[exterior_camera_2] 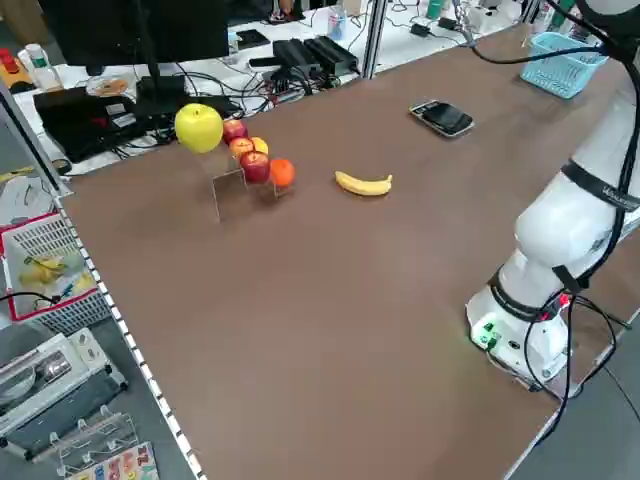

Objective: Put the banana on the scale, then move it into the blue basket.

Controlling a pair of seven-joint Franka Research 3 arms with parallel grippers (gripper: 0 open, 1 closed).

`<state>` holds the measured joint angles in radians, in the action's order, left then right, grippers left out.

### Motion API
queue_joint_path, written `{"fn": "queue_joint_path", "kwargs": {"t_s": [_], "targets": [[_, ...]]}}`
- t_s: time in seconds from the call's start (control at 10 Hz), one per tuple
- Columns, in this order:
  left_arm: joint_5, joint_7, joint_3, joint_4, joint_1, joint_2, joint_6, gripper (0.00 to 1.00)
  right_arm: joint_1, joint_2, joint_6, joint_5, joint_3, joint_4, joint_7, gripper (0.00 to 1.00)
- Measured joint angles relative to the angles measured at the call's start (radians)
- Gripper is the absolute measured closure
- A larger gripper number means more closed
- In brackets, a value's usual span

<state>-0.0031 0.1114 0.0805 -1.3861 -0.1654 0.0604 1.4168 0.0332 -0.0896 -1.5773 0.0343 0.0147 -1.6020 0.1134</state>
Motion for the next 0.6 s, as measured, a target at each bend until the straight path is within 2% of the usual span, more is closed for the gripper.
{"fn": "queue_joint_path", "kwargs": {"t_s": [0.3, 0.6], "targets": [[0.0, -0.019, 0.001, -0.001, 0.002, 0.003, 0.0, 0.0, 0.0, 0.0, 0.001, 0.0, 0.0, 0.0, 0.0, 0.0], [0.0, -0.222, 0.001, -0.009, 0.004, 0.083, 0.006, 0.0, 0.0, 0.0, 0.001, 0.0, 0.0, 0.001, 0.0, 0.0]]}}
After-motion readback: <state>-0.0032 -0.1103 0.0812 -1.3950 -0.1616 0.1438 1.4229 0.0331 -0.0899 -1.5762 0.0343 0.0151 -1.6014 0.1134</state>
